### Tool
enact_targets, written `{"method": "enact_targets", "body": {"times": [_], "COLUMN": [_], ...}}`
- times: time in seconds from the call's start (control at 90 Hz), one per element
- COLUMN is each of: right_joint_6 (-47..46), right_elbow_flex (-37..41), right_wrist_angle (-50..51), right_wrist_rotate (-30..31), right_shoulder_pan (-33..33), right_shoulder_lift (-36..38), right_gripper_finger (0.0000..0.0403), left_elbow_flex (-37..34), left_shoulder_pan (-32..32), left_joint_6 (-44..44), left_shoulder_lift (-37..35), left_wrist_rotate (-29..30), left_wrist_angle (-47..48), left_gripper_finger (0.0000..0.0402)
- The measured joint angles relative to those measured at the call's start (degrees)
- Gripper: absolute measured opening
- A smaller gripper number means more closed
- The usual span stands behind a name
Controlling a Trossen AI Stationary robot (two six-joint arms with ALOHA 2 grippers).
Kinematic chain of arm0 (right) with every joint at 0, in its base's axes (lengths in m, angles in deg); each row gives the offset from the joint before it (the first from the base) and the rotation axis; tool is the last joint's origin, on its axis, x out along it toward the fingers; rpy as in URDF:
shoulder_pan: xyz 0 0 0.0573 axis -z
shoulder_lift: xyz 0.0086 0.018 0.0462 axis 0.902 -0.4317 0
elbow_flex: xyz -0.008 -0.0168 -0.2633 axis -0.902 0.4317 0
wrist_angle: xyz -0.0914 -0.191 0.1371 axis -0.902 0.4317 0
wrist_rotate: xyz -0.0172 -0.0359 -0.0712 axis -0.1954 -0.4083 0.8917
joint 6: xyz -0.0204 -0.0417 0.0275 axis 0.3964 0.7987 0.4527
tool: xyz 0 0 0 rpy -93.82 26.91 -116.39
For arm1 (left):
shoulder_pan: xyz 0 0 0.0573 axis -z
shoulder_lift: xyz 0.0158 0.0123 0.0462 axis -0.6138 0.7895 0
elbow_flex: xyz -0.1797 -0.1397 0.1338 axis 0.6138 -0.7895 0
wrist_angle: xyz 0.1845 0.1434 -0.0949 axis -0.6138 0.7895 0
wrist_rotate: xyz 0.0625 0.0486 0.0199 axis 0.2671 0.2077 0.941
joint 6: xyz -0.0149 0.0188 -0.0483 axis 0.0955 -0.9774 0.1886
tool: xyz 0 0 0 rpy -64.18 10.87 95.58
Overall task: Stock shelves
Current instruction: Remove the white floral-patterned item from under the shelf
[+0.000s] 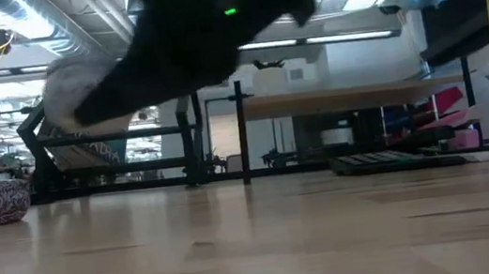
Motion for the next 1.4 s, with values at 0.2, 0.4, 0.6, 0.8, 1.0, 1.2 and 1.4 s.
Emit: {"method": "enact_targets", "body": {"times": [0.2,0.4,0.6,0.8,1.0,1.2,1.4], "right_joint_6": [3.30,4.51,4.67,7.83,8.74,8.77,8.81], "right_elbow_flex": [-18.72,-34.21,-41.35,-42.46,-42.48,-42.48,-42.48], "right_wrist_angle": [5.28,9.75,11.55,7.57,6.00,5.34,5.39], "right_wrist_rotate": [-0.47,-1.18,-0.72,-0.61,-0.70,-1.84,-2.21], "right_shoulder_pan": [0.37,-0.45,-0.45,-0.42,-0.50,-0.48,-0.48], "right_shoulder_lift": [-10.95,-21.35,-27.40,-29.25,-30.41,-31.19,-31.20], "right_gripper_finger": [0.0284,0.0284,0.0284,0.0284,0.0296,0.0326,0.0329], "left_elbow_flex": [0.00,0.00,0.00,0.00,0.00,-0.04,-0.04], "left_shoulder_pan": [-0.24,-0.37,-0.68,-1.16,-1.18,-1.20,-1.19], "left_joint_6": [-1.47,-2.19,-2.78,-2.74,-2.32,-1.93,-1.93], "left_shoulder_lift": [0.00,0.00,0.00,-0.04,-0.04,-0.04,-0.04], "left_wrist_rotate": [0.30,0.38,0.45,0.40,0.42,0.36,0.23], "left_wrist_angle": [-1.61,-2.48,-2.55,-2.57,-2.60,-2.43,-2.22], "left_gripper_finger": [0.0276,0.0276,0.0276,0.0276,0.0276,0.0276,0.0276]}}
